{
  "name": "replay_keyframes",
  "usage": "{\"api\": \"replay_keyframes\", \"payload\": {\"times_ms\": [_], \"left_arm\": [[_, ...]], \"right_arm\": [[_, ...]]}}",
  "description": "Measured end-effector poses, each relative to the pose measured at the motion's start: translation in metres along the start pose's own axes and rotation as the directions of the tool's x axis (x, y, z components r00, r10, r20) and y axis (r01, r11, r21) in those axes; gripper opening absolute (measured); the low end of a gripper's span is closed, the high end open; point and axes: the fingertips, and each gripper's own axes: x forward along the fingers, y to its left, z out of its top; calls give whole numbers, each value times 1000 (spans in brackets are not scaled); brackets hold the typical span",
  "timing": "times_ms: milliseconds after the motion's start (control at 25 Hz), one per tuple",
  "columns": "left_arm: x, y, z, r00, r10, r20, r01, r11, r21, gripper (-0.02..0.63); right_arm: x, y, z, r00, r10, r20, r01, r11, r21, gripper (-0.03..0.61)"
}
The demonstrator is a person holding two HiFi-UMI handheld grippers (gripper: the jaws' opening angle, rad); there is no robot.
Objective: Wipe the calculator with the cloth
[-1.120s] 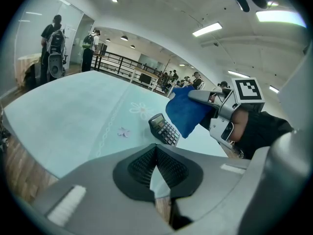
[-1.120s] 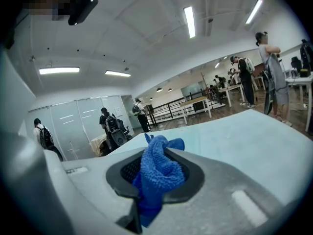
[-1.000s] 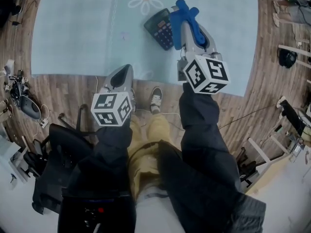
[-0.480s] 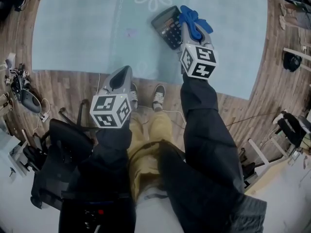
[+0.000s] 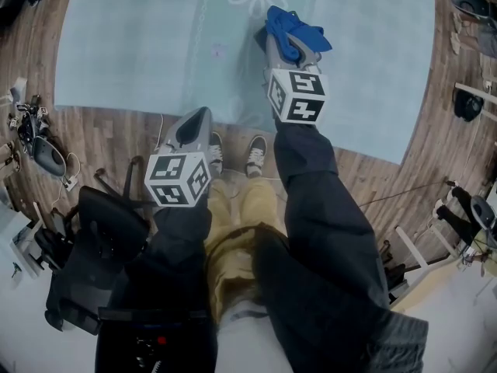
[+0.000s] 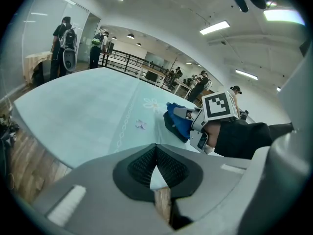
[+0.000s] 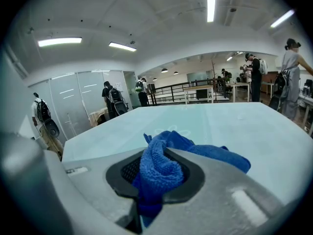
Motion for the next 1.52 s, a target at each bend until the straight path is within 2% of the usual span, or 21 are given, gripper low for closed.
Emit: {"api": "replay_keyframes", "payload": {"times_ms": [240, 480, 640, 920, 1160, 1360, 1520], "left_arm": [[-5, 8, 0, 1000, 10, 8, -10, 1000, 1, -2], [-18, 12, 3, 999, 14, 33, -14, 1000, 4, -2], [-27, -3, 15, 998, -2, 65, 1, 1000, 17, -2], [-53, -47, 69, 981, -63, 184, 52, 997, 63, -2], [-97, -86, 117, 947, -119, 298, 83, 988, 131, -2], [-122, -136, 157, 896, -203, 395, 124, 969, 216, -2], [-155, -161, 186, 854, -252, 455, 135, 952, 273, -2]], "right_arm": [[8, 35, 4, 997, 80, 18, -80, 997, 20, 57], [-6, 61, 13, 991, 122, 56, -124, 992, 34, 57], [-34, 64, 33, 988, 121, 96, -126, 991, 43, 57], [-113, 62, 93, 975, 71, 212, -85, 995, 58, 57], [-196, 64, 134, 952, -9, 306, -22, 995, 97, 57], [-260, 49, 161, 928, -63, 367, 17, 992, 128, 55], [-301, 57, 185, 908, -70, 414, 23, 993, 118, 57]]}}
